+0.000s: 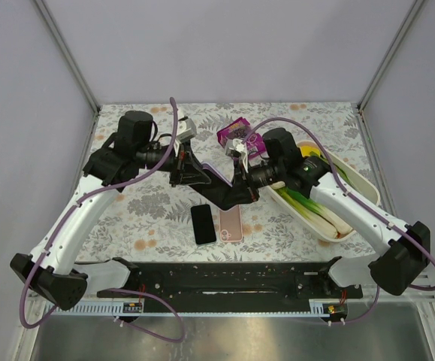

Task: Take the phone out of the phone case
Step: Remove the phone case from the phone.

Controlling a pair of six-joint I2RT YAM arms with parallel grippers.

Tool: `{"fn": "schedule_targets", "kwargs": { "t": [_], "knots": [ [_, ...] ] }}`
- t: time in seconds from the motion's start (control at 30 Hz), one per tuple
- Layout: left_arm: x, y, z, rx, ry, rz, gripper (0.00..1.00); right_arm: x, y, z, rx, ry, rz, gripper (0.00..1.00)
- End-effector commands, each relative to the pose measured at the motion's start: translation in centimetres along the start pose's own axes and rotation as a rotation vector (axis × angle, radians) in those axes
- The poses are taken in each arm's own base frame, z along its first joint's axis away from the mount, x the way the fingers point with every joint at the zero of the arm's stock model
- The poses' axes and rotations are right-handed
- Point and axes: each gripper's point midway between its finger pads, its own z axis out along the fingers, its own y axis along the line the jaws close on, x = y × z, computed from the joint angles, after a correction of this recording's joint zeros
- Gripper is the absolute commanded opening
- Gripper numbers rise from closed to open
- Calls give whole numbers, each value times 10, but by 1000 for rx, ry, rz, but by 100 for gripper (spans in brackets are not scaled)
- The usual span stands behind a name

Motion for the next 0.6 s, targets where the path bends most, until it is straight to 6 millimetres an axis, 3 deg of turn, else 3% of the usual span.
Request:
{"fn": "schedule_targets", "kwargs": {
  "t": [0.0,0.07,0.17,0.33,0.37,0.57],
  "knots": [
    [2,-12,1,23,44,87,0,-36,-14,-7,102,-129,-66,0],
    [4,-8,0,7,64,104,0,-34,-19,-6,117,-130,-61,0],
    [9,-3,1,1,86,128,0,-33,-20,-6,131,-133,-61,9],
    [20,6,0,-17,129,204,0,-30,-24,-7,155,-131,-54,32],
    [22,9,-1,-28,139,219,0,-30,-25,-8,158,-129,-54,44],
    [34,18,-1,-40,181,271,0,-30,-24,-8,159,-130,-50,68]
  ]
}}
